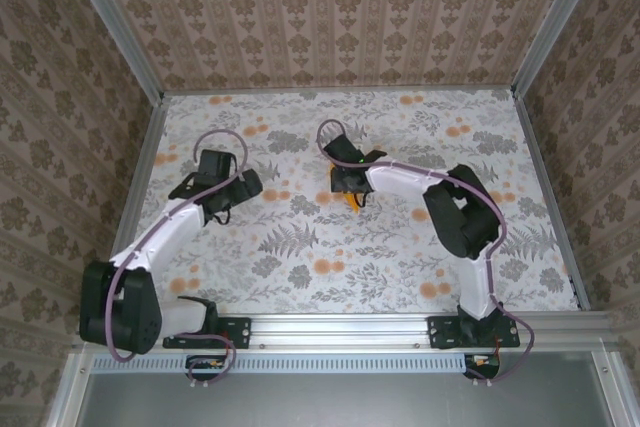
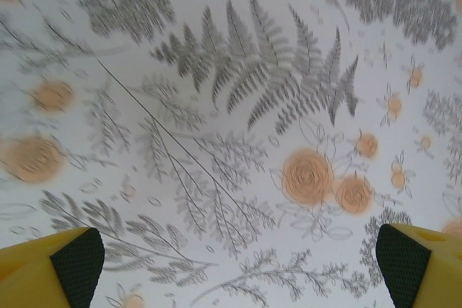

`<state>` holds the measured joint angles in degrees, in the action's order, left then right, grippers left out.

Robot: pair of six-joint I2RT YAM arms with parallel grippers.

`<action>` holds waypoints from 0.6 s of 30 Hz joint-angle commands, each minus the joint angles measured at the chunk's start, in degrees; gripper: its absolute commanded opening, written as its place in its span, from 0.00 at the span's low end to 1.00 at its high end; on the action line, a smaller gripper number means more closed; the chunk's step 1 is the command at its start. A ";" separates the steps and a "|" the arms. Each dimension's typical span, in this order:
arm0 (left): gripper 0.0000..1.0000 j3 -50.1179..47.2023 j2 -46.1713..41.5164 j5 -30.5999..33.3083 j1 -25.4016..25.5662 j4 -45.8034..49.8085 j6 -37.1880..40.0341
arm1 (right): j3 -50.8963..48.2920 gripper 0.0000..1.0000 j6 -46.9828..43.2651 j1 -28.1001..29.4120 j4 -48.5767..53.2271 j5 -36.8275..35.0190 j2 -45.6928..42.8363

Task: Fold a paper plane with a square sheet of paper (pick it up from the middle)
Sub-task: Move the paper plane to the center of the table, then reset both arms

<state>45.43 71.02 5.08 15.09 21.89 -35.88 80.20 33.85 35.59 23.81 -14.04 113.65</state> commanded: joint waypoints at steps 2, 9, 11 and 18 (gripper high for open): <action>1.00 1.73 -4.40 6.08 -3.16 -0.55 5.26 | 1.53 0.71 -2.64 -2.37 3.61 0.83 -9.60; 0.99 -4.20 -9.59 13.32 -8.45 -8.03 12.03 | -10.88 1.00 -8.14 -9.29 -3.15 -8.78 -22.41; 0.99 -6.96 -10.64 14.90 -10.00 -11.74 13.77 | -14.91 1.00 -9.92 -11.86 -5.99 -12.77 -25.77; 1.00 -14.31 -8.77 12.21 -13.36 -28.01 22.62 | -32.57 1.00 -21.36 -20.24 -27.24 -20.10 -31.37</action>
<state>33.12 61.12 17.43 2.11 5.34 -20.38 52.58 19.46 17.58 7.70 -29.82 83.53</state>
